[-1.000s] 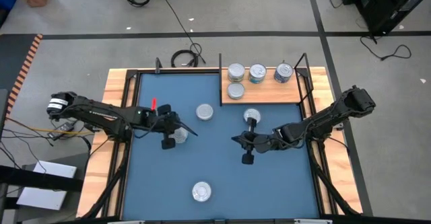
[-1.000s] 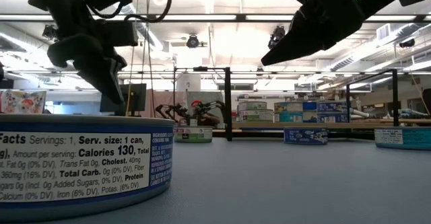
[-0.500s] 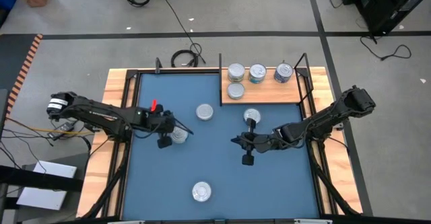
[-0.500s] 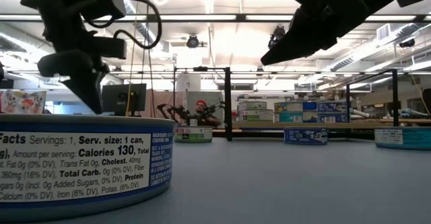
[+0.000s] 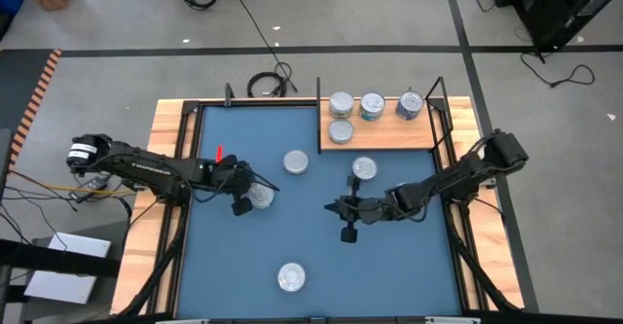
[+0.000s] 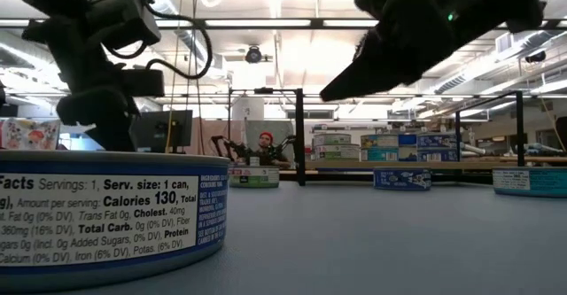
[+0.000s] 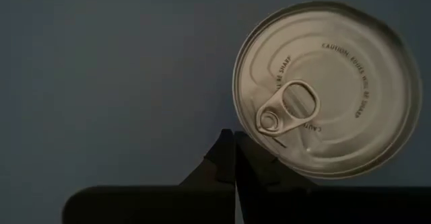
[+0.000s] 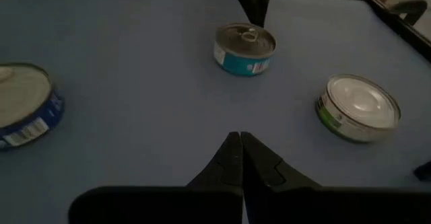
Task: Stack canned seafood by type on shelf
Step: Put the left yellow and blue tuna can on the shelf aligned with the other yellow and blue tuna can
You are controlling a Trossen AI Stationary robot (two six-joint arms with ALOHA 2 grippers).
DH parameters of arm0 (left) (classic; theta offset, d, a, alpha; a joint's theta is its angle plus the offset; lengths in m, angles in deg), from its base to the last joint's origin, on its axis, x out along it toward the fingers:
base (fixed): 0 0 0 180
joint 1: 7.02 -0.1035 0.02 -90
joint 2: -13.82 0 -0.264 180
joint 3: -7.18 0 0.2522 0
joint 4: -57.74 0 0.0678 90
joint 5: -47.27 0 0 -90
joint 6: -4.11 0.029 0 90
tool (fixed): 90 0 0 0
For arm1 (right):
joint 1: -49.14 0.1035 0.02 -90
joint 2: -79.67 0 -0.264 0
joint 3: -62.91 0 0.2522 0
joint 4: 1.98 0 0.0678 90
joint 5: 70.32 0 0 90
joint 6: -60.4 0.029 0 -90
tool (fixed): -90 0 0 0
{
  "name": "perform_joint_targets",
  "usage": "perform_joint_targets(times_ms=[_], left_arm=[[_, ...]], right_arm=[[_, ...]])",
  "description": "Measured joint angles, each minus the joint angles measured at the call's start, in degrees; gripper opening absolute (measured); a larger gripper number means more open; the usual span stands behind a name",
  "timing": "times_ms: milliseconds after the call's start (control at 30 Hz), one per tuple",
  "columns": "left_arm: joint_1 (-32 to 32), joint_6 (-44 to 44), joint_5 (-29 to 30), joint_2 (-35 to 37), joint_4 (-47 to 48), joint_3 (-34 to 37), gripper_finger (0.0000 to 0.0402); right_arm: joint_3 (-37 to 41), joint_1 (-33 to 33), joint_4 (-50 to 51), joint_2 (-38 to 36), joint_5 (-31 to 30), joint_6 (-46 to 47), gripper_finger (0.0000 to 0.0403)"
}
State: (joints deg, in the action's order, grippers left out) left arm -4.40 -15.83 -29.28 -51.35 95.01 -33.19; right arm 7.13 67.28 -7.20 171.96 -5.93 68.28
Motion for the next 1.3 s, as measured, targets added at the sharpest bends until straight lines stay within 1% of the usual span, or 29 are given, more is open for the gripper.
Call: perform_joint_targets(times_ms=[100, 333, 533, 700, 833, 967, 1133, 1200, 1300], left_arm=[[0.0, -0.1, -2.0, 0.0, -5.3, 1.6, 0.0001], [0.1, 0.5, -2.4, -1.1, -12.8, 2.2, 0.0001], [0.1, 1.9, -3.0, -6.7, -20.1, 2.2, 0.0001], [0.2, 4.7, -6.3, -10.2, -27.6, 2.1, 0.0001], [0.2, 7.3, -6.7, -9.6, -28.0, 0.7, 0.0001], [1.5, 7.4, -8.1, -6.7, -24.9, 0.1, 0.0001], [5.3, 4.3, -7.7, -5.5, -17.7, 0.1, 0.0001], [7.5, 3.3, -7.0, -5.4, -16.0, 0.0, 0.0001], [10.5, 2.4, -6.0, -5.7, -15.8, 0.0, 0.0001]], right_arm=[[0.0, -0.7, -2.2, 1.4, 0.2, -2.0, 0.0001], [0.0, -1.8, -3.9, 0.3, 0.2, -2.5, 0.0002], [0.0, -1.7, -4.3, 0.3, 0.5, -2.0, 0.0002], [0.0, -2.1, -6.0, 0.3, 0.9, -1.6, 0.0003], [-0.2, -2.1, -6.9, 0.3, 1.4, -1.5, 0.0005], [-1.0, -1.8, -7.0, 0.3, 1.5, -1.0, 0.0005], [-1.1, -1.2, -6.4, 0.3, 1.5, 1.5, 0.0006], [-1.1, -1.1, -5.7, 0.4, 2.9, 1.6, 0.0007], [-1.1, -1.1, -5.3, 0.4, 5.6, 2.1, 0.0007]])
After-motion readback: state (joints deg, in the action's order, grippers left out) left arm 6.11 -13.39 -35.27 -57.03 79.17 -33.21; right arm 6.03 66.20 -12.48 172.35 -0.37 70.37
